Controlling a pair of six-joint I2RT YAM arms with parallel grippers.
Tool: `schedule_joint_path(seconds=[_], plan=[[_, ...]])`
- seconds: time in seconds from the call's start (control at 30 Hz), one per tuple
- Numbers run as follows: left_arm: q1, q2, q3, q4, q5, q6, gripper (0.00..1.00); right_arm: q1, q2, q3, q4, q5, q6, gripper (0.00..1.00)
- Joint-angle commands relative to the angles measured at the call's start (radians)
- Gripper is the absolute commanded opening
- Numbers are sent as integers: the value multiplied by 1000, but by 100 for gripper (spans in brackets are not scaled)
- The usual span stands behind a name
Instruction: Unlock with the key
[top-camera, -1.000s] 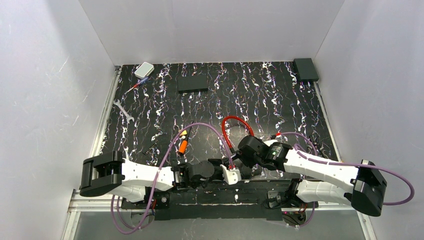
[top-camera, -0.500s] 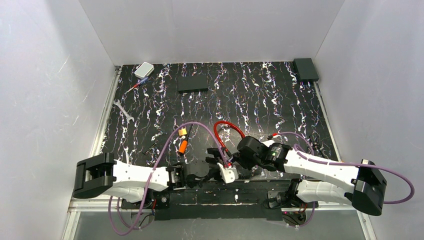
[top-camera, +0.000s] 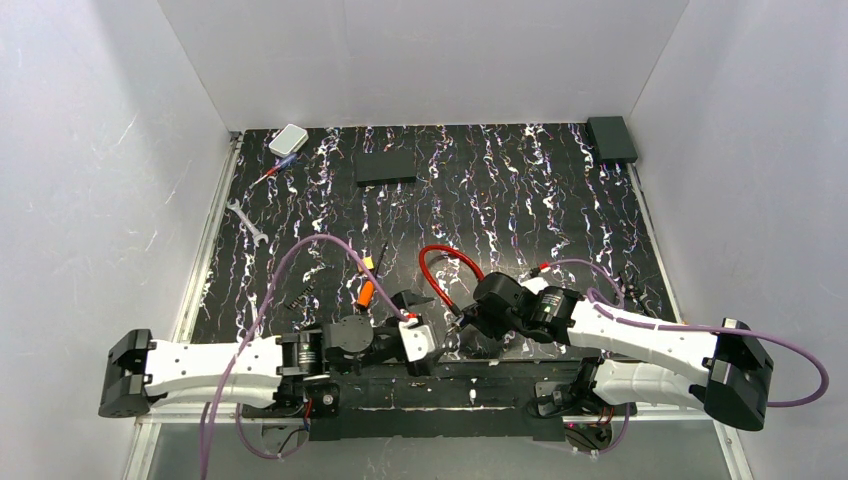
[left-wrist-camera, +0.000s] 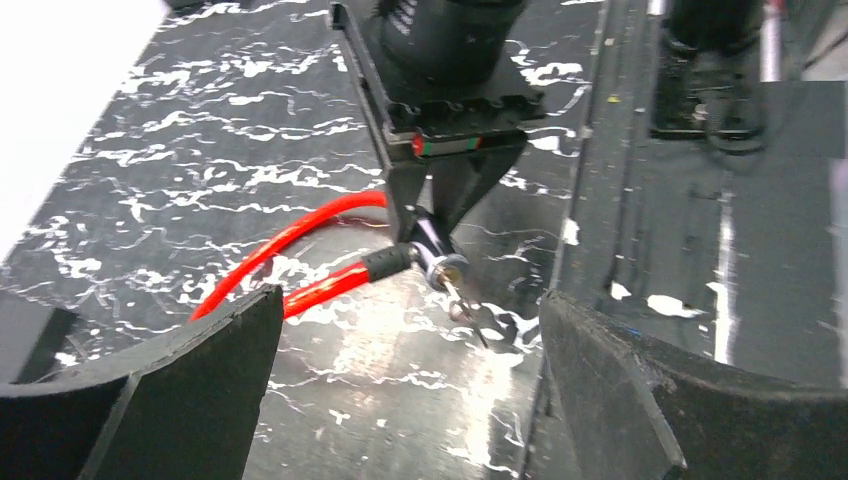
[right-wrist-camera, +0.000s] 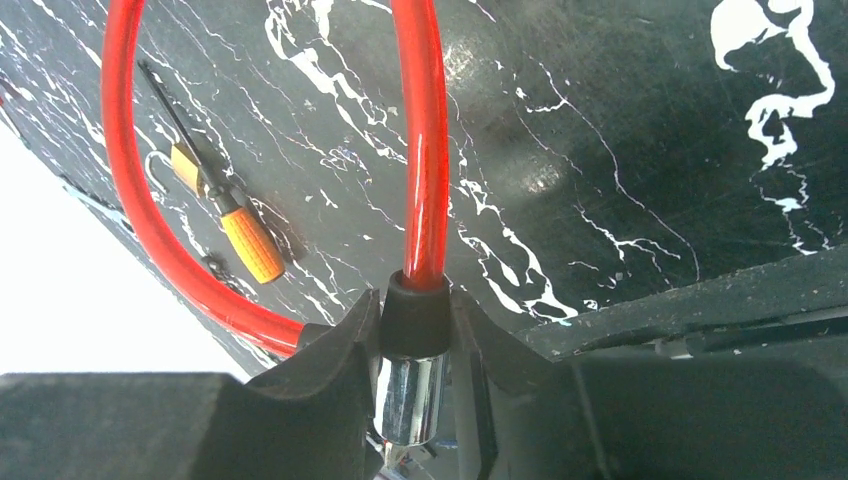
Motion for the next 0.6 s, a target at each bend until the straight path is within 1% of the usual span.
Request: schedule_joint_path(seconds=[0.0, 0.1, 0.17, 0.27, 0.4, 0.5, 0.57], plan=[[0, -78, 65, -265, 104, -141, 98, 6, -14, 16, 48, 62, -80, 1], [1, -75, 129, -410, 14, -260, 98, 6, -19, 4, 44, 87, -123, 1], [0, -69, 150, -441, -20, -334, 97, 6, -24, -8, 54, 101, -151, 1], [0, -66, 146, -405, -91, -475, 93, 6, -29, -24, 59, 112, -180, 1], [0, -15, 149, -351, -258, -783, 86, 6, -40, -48, 64, 129, -196, 1], [1, 41, 168, -351, -329, -985, 80, 6, -53, -56, 75, 140, -227, 1], [0, 74, 190, -371, -364, -1098, 80, 6, -62, -56, 77, 148, -250, 1]])
